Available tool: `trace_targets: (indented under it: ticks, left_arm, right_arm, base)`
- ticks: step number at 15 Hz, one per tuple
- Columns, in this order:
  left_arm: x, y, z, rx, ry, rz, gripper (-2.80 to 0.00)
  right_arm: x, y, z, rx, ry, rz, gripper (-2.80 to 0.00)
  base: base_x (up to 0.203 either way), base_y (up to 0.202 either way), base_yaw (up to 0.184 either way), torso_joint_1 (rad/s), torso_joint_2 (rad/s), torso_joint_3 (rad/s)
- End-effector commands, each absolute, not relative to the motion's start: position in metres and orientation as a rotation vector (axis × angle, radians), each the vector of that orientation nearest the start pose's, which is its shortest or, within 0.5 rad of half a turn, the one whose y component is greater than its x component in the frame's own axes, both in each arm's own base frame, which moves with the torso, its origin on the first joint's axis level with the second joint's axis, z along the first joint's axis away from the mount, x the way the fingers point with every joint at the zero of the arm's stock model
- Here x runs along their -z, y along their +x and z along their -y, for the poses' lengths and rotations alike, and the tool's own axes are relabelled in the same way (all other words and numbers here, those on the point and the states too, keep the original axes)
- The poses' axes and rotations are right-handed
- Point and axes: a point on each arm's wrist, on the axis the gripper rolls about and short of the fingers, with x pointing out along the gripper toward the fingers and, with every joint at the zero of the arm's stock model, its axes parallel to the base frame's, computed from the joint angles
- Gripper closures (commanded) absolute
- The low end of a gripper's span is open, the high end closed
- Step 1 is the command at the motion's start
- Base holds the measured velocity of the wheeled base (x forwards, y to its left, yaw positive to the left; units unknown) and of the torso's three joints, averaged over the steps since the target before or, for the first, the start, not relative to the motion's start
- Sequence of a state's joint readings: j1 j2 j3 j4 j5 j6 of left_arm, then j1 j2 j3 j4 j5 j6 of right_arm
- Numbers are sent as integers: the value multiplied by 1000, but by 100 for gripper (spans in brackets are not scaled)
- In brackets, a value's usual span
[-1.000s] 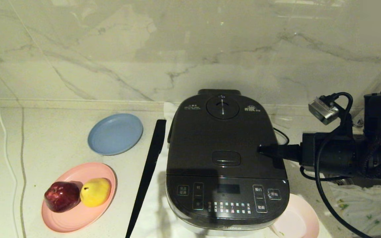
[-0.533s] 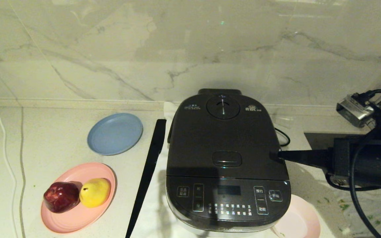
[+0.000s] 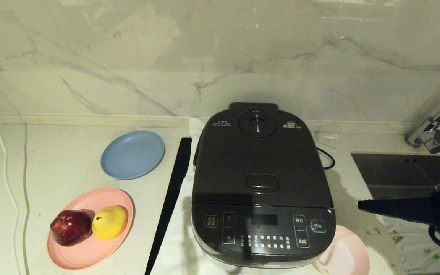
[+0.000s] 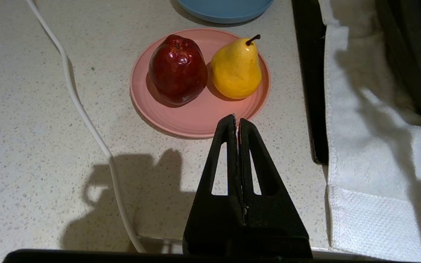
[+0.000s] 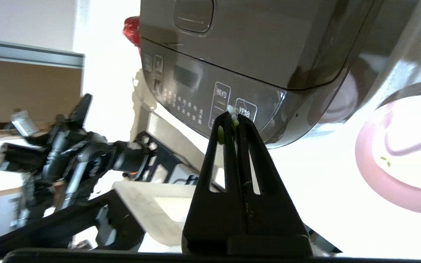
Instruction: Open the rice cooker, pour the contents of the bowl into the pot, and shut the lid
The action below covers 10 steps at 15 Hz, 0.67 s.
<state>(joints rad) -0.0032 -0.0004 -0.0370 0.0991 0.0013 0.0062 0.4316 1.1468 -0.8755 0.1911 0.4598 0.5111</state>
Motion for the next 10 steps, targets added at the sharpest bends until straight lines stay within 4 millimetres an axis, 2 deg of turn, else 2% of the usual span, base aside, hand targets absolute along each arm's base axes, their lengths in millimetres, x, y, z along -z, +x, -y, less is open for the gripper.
trace_targets:
  ticks: [1, 4, 7, 10]
  left_arm:
    - [-75, -26, 0, 2, 6, -61, 0]
    - [-75, -26, 0, 2, 6, -61, 0]
    - [-75, -26, 0, 2, 6, -61, 0]
    - [-75, -26, 0, 2, 6, -61, 0]
  right_arm:
    - [-248, 137, -85, -704, 436, -718, 0]
    - [-236, 140, -102, -697, 386, -777, 0]
    - [-230, 138, -109, -722, 374, -807, 0]
    - [-225, 148, -116, -709, 366, -839, 0]
  base:
    - [0, 0, 0, 0, 0, 0]
    - [0, 0, 0, 0, 0, 0]
    - [0, 0, 0, 0, 0, 0]
    - [0, 0, 0, 0, 0, 0]
